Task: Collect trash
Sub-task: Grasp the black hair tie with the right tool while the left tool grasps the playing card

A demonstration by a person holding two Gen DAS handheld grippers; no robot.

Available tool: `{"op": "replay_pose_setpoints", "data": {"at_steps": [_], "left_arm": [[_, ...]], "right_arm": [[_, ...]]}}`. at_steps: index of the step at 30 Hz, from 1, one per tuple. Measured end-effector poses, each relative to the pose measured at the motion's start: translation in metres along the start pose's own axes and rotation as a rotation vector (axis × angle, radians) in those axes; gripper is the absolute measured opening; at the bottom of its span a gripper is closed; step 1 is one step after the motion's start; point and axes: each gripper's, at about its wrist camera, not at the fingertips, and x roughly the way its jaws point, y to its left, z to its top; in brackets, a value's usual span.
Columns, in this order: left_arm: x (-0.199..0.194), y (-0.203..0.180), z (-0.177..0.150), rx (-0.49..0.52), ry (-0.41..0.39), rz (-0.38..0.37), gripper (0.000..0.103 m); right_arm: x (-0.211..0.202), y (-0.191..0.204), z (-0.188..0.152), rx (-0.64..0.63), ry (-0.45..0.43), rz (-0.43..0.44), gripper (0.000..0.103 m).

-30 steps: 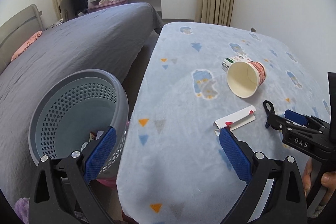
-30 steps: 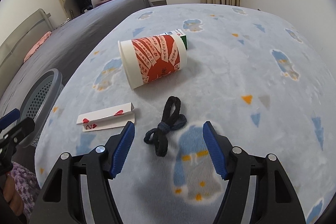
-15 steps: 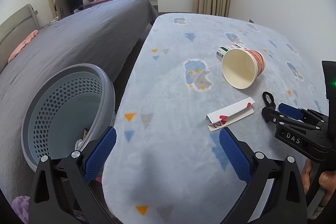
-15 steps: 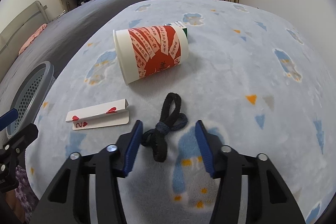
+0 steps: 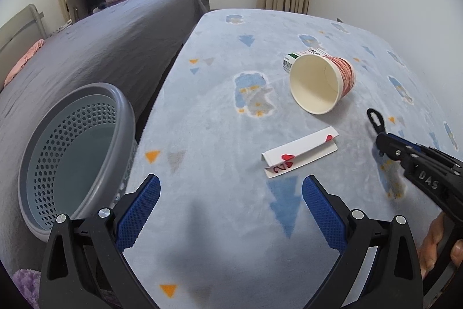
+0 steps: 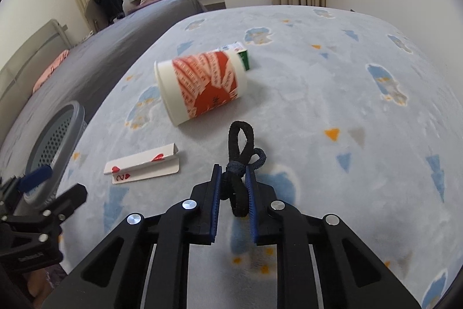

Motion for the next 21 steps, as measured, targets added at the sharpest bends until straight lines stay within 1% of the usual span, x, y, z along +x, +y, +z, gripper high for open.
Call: {"op": "replay_pose_setpoints", "data": {"at_steps": [3, 6, 8, 11, 16, 21], "left_arm": [[0.006, -0.011, 0.003, 0.0, 0.016, -0.003, 0.097], [0.012, -0.026, 0.008, 0.001, 0.031, -0.001, 0.097], [0.015, -0.032, 0.012, -0.012, 0.038, -0.003, 0.097], [0.022, -0.04, 0.02, -0.037, 0.049, -0.012, 0.097], [0.037, -0.053, 0.028, -0.051, 0.078, -0.016, 0.097], [0.053, -0.061, 0.032, -0.075, 0.114, -0.009, 0.097]], "right_arm": [[-0.005, -0.011, 0.001, 0.035, -0.01, -0.003, 0.016], [-0.007, -0.019, 0.001, 0.042, -0.018, -0.041, 0.016], [-0.009, -0.025, 0.002, 0.057, -0.025, -0.046, 0.016], [-0.016, -0.038, 0.004, 0.102, -0.036, -0.036, 0.016], [-0.025, -0.057, 0.008, 0.17, -0.043, -0.006, 0.016], [-0.028, -0.064, 0.008, 0.197, -0.036, 0.027, 0.016]]}}
